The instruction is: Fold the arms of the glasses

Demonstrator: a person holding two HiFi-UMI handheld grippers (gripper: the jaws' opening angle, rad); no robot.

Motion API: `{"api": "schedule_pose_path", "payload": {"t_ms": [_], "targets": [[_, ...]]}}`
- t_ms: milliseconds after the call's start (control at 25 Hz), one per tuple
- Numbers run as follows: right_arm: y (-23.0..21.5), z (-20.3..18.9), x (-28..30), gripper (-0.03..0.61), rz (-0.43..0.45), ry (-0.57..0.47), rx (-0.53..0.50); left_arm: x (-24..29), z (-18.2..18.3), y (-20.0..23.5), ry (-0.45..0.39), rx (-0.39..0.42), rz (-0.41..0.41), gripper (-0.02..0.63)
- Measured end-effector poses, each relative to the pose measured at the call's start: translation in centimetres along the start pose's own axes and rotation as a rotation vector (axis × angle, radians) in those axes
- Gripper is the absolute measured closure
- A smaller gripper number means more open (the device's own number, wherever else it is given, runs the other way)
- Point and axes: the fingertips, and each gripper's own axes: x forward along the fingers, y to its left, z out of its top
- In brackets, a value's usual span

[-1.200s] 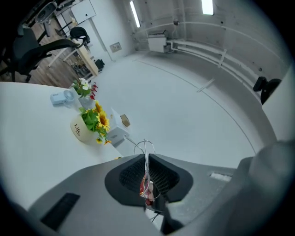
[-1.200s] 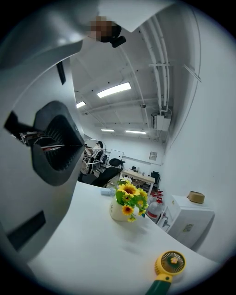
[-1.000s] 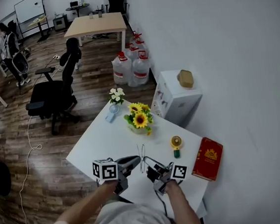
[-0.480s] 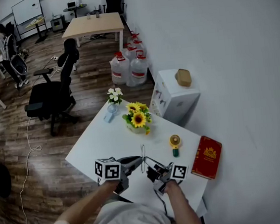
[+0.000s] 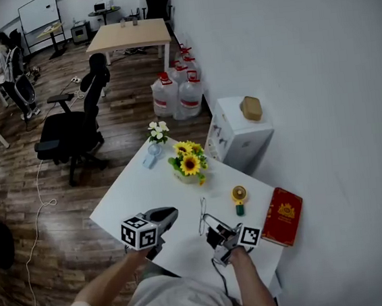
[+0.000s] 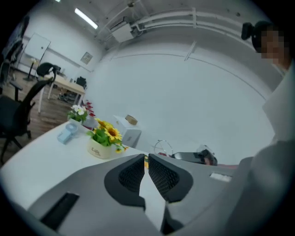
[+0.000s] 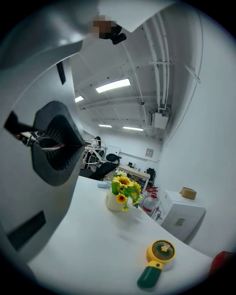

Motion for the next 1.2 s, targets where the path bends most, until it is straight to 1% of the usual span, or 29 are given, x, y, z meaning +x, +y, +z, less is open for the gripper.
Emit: {"api": "schedule_pose_path", "payload": {"t_ms": [40, 120, 360, 520, 680, 800, 1000, 1120, 1160, 1200], "targets": [[-0.1, 0.1, -0.1, 0.571, -0.004, -0.001, -0.003, -0.4, 0.2, 0.8, -0.002, 0.032, 0.040, 0.591], [-0.1, 0.3, -0.3, 0.571, -0.007, -0.005, -0.007, -1.1, 0.4, 2.3, -0.002, 0.074, 0.095, 0.591], [-0.8, 0.4, -0.9, 0.571, -0.032, -0.018, -0.010, -2.9, 0.6, 5.5, -0.014, 0.137, 0.197, 0.603], [-1.5, 0.4, -1.5, 0.571, -0.062, -0.016, -0.003, -3.7, 0.4, 6.9, -0.007, 0.189, 0.267, 0.604], [-1.8, 0.7, -1.6, 0.571, -0.072, -0.009, -0.036, -4.3, 0.7, 7.5, -0.016, 0.190, 0.289, 0.604], [-1.8, 0.8, -1.6, 0.571, -0.063, -0.011, -0.045, -4.5, 0.5, 7.7, -0.019, 0.186, 0.297, 0.606], [-2.2, 1.0, -2.0, 0.571, -0.078, -0.008, -0.059, -4.4, 0.3, 7.6, -0.021, 0.174, 0.298, 0.606], [-2.4, 0.9, -2.0, 0.571, -0.077, -0.005, -0.058, -4.2, -0.5, 7.8, -0.011, 0.164, 0.305, 0.606], [-2.5, 0.8, -2.0, 0.571, -0.085, -0.004, -0.055, -4.2, -0.8, 7.9, -0.007, 0.160, 0.306, 0.606], [-2.9, 0.6, -2.3, 0.571, -0.116, -0.004, -0.035, -4.2, -1.1, 8.0, -0.003, 0.157, 0.307, 0.606]]}}
